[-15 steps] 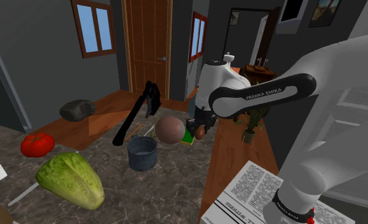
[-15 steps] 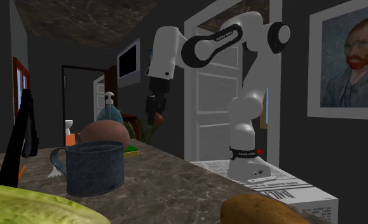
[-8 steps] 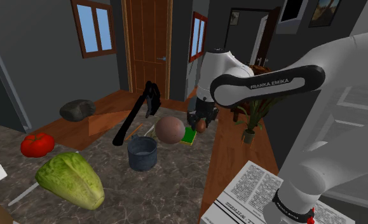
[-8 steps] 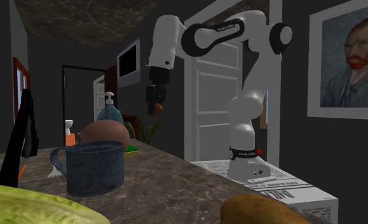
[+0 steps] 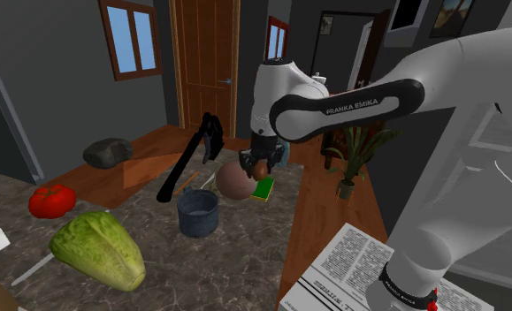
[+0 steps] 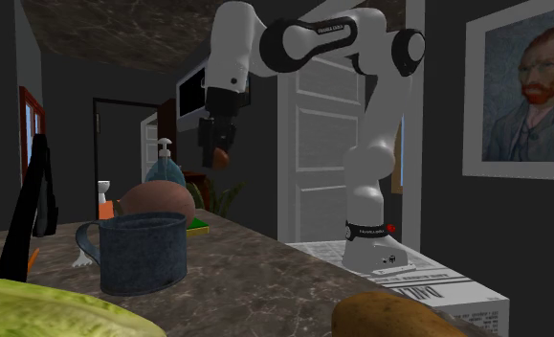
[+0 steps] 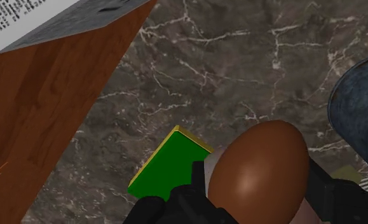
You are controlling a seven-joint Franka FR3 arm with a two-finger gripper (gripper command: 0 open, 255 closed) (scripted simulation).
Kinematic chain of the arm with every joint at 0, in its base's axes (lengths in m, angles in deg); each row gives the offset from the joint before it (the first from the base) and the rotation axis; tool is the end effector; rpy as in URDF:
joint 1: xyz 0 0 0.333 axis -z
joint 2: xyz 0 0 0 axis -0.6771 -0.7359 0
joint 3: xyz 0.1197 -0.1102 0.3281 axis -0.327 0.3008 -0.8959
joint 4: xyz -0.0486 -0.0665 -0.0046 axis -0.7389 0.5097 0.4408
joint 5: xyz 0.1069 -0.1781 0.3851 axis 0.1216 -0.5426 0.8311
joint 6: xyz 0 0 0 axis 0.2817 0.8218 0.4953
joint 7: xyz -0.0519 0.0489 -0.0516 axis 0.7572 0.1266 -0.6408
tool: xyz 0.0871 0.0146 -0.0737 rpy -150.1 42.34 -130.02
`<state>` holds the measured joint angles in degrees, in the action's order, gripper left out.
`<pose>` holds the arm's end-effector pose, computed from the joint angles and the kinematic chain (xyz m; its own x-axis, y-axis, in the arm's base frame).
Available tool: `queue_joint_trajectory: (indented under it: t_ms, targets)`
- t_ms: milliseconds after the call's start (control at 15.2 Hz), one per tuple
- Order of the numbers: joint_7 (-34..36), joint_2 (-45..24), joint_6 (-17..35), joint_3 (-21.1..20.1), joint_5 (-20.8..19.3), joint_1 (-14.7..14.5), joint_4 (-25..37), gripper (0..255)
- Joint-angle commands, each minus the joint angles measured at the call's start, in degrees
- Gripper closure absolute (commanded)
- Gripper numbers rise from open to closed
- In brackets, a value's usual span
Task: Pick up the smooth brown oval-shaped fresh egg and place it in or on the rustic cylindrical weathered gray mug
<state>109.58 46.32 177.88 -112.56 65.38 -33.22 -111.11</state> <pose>0.4605 0.1908 0.5131 0.9151 -0.3588 0.1840 -0.3731 -0.9266 0.0483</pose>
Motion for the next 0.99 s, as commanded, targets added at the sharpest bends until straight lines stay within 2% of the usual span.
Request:
queue_joint_trajectory:
  t_ms: [0,264,462,660,858,924]
  targets:
    - [3.5,-4.7,-0.1,-2.6,-2.1,0.6,4.2,255]
    - [10.4,-14.4,-1.7,-7.1,-7.9,1.0,13.4,255]
    - [15.9,-22.5,-4.0,-9.5,-13.5,-0.2,21.1,255]
    - [20.7,-31.0,-7.3,-10.4,-19.4,-3.3,29.8,255]
    - [24.3,-39.6,-11.5,-10.1,-24.8,-8.2,40.0,255]
    - [24.4,-39.7,-10.8,-9.8,-24.8,-8.2,39.4,255]
